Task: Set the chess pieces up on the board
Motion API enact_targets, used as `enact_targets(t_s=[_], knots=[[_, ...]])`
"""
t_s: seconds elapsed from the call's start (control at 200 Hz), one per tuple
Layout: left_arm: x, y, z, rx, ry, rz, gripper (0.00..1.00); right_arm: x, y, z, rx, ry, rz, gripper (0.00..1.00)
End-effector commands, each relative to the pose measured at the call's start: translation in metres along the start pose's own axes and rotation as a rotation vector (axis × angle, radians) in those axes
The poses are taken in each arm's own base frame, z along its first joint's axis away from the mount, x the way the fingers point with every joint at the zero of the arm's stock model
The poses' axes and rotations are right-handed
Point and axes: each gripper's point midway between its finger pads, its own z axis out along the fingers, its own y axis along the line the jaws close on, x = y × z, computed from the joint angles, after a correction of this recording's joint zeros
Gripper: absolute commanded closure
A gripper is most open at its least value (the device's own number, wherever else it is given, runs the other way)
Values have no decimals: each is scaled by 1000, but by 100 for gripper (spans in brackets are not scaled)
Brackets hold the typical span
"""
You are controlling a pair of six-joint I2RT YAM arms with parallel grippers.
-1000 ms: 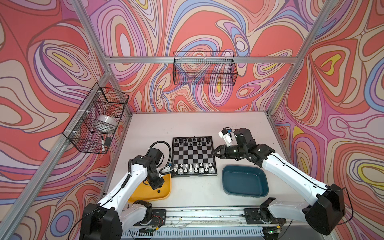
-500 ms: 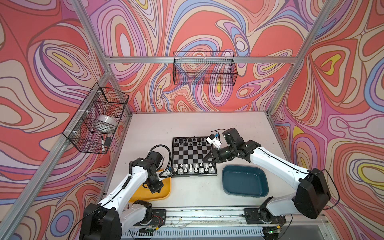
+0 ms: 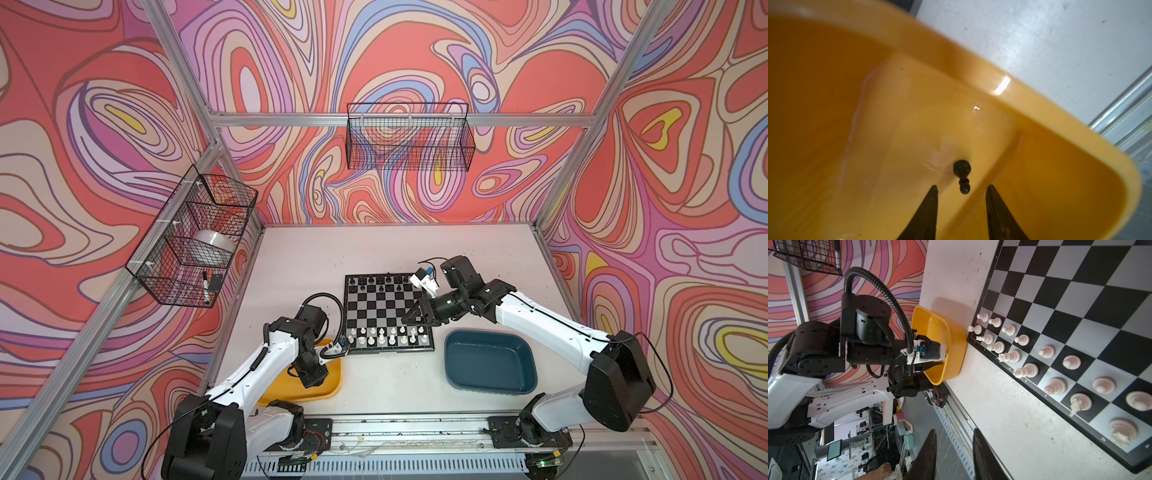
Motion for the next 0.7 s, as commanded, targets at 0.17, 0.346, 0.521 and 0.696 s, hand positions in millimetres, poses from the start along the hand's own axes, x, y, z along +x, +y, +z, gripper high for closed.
enact_targets(t_s=[0.17, 0.346, 0.521, 0.696], knots=[[0, -2, 7, 20, -5, 31, 62, -6, -2, 4, 16, -18, -7, 70], [1, -3, 9, 24, -4, 31, 63, -5, -4, 3, 23, -22, -2, 70], [1, -2, 11, 20, -5, 62, 66, -4, -5, 4, 30, -23, 1, 70], [0, -3, 11, 25, -11, 72, 65, -4, -6, 2, 37, -31, 2, 71]])
